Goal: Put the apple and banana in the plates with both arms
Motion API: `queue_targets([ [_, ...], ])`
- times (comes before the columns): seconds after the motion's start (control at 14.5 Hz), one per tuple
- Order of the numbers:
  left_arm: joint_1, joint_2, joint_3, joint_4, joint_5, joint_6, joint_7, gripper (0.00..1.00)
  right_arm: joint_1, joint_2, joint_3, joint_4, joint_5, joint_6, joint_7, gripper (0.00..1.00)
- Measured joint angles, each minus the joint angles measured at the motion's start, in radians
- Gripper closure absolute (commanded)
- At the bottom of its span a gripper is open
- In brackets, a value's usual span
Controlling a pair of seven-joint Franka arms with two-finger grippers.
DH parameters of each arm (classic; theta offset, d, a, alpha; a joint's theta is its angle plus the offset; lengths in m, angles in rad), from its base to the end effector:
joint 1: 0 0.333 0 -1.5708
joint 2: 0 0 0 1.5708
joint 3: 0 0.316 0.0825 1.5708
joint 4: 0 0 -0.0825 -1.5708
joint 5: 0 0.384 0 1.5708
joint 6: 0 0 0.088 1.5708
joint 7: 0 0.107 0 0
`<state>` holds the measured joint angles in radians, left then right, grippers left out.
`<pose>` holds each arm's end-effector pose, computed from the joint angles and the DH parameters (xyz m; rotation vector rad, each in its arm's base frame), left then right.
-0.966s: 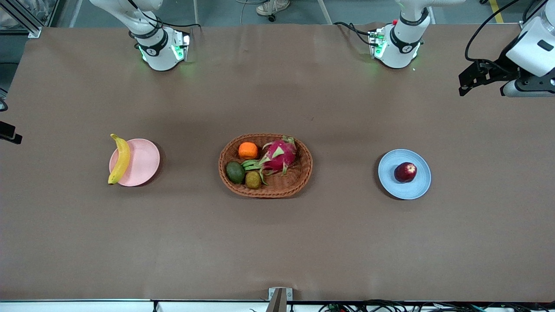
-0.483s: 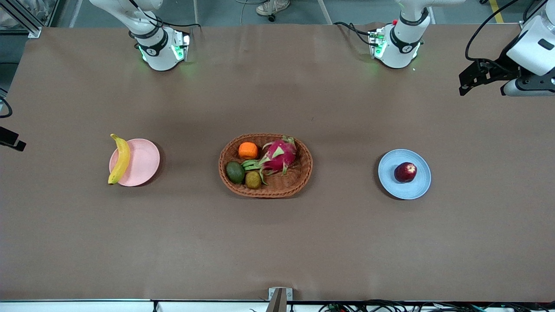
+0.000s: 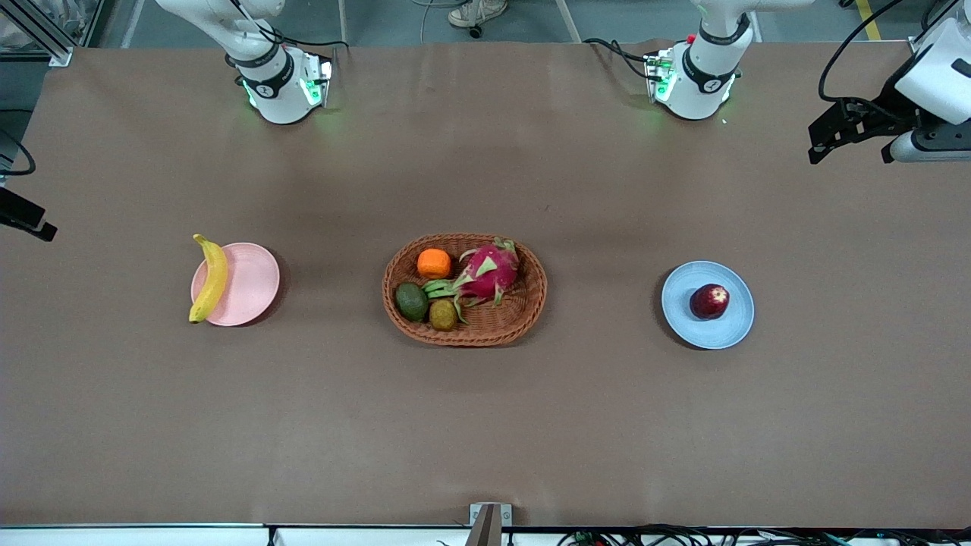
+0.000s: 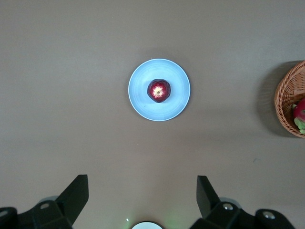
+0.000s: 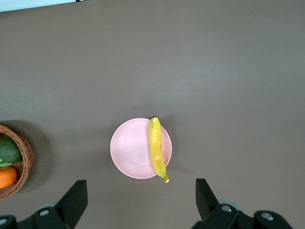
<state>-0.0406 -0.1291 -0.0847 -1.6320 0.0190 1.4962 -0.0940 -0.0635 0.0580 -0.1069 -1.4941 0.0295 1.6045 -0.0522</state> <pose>0.5020 -0.0643 0.6576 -3.1108 0.0454 0.0060 0.5690 -0.0928 0.6313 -3.1176 0.1843 -0.0859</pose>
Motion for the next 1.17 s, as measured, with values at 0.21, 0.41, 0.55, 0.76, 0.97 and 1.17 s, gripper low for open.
queue_targets([
  [0.21,0.0,0.0,0.0,0.006,0.0,0.0,0.0,0.0,0.003,-0.052,0.001,-0.061,0.0,0.007,0.0,0.0],
  [0.41,0.0,0.0,0.0,0.014,0.0,0.0,0.0,0.0,0.004,-0.101,0.002,-0.138,-0.002,0.046,0.0,0.0],
  [0.55,0.0,0.0,0.0,0.02,0.0,0.0,0.0,0.0,0.004,-0.125,0.002,-0.177,-0.004,0.071,0.0,0.0],
  [0.76,0.0,0.001,0.0,0.021,0.0,0.0,0.0,0.0,0.004,-0.136,0.002,-0.193,-0.005,0.072,0.001,0.0],
  [0.97,0.0,0.001,0.0,0.021,0.0,0.0,0.0,0.0,0.006,-0.136,0.004,-0.194,-0.005,0.079,0.001,0.0],
  [1.17,0.0,0.001,0.0,0.021,0.0,0.0,0.0,0.0,0.008,-0.137,0.005,-0.191,-0.018,0.095,0.001,0.0],
])
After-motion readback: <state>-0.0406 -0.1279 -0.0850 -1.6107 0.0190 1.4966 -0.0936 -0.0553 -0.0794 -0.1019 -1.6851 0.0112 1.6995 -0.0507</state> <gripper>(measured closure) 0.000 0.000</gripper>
